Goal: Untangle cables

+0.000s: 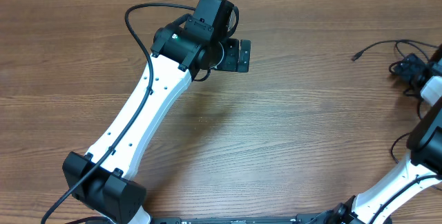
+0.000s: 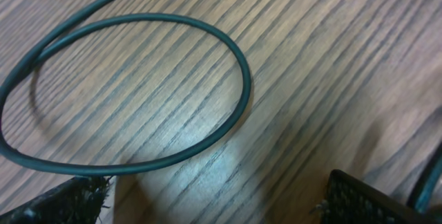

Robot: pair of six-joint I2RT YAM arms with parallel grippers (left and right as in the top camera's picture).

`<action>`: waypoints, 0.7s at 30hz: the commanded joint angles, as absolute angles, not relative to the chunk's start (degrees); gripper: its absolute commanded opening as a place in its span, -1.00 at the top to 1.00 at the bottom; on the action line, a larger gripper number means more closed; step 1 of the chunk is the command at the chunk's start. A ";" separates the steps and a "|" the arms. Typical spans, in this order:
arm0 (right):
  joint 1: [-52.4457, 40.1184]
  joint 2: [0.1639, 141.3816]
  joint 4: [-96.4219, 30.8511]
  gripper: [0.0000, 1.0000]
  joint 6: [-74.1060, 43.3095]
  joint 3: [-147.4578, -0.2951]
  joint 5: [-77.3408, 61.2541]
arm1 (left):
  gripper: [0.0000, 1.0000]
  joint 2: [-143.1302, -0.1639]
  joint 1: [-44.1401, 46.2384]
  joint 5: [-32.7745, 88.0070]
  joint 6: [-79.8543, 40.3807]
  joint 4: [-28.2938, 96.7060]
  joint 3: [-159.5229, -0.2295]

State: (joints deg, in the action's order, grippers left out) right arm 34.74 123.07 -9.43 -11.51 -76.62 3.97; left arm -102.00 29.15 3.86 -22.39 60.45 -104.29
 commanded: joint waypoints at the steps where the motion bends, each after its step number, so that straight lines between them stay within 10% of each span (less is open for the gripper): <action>1: 35.42 128.25 -12.99 -0.99 -11.70 -76.42 -9.39 | -0.99 -101.06 29.28 4.05 -23.16 60.40 -105.14; 21: 22.81 101.21 -37.04 -1.00 -11.49 -93.03 -15.11 | -0.99 -101.06 29.28 4.05 -23.16 60.40 -105.14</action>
State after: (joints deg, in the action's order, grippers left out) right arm 25.28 108.40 -35.64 -11.38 -91.02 -14.31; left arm -102.00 29.15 3.86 -22.39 60.45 -104.29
